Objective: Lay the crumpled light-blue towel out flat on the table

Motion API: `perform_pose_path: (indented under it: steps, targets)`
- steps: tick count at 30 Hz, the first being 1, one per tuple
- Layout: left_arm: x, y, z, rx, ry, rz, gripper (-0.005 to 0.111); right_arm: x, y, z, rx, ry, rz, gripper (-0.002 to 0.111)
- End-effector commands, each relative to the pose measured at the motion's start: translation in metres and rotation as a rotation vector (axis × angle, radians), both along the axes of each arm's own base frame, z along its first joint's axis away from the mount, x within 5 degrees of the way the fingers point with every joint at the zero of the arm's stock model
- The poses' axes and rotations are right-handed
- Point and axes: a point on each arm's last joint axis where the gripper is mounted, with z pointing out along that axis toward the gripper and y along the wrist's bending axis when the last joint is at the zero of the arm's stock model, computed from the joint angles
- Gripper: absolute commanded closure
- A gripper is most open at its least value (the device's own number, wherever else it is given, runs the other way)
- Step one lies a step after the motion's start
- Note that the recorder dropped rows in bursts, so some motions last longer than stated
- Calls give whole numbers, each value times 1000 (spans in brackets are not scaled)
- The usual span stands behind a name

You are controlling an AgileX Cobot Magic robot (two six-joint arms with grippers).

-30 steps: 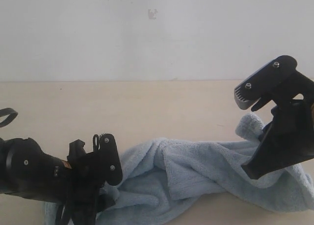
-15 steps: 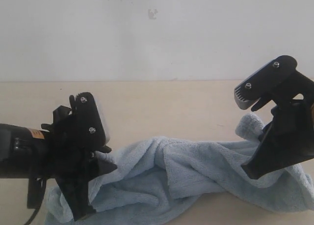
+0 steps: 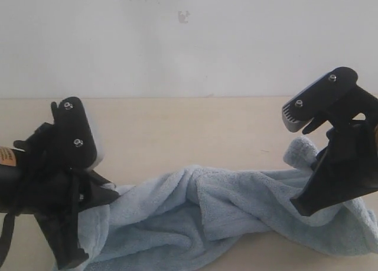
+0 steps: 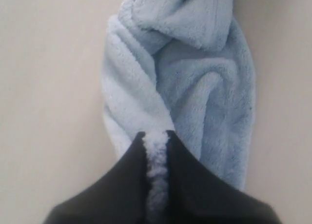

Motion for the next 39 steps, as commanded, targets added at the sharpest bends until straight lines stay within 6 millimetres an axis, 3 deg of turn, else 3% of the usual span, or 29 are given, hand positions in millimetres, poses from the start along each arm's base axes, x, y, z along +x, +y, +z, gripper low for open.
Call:
perform_pose_path:
  steps: [1, 5, 11, 21, 30, 39]
  targets:
    - [-2, 21, 11, 37, -9, 123, 103, 1, -3, 3, -22, -20, 2, 108]
    - [-13, 41, 31, 81, -78, 207, 103, 0, -10, 9, -58, -55, -29, 108]
    - [-41, 71, 66, 54, -207, 350, 103, -15, -25, 35, 2, -169, -92, 108]
    - [-112, 114, 114, -168, -472, 419, 103, -71, -71, 80, 102, -339, -216, 108]
    - [-162, 145, 128, -299, -680, 444, 103, -130, -118, 100, 203, -471, -321, 108]
    - [-171, 155, 123, -264, -670, 485, 103, -167, -146, 124, 218, -557, -348, 108]
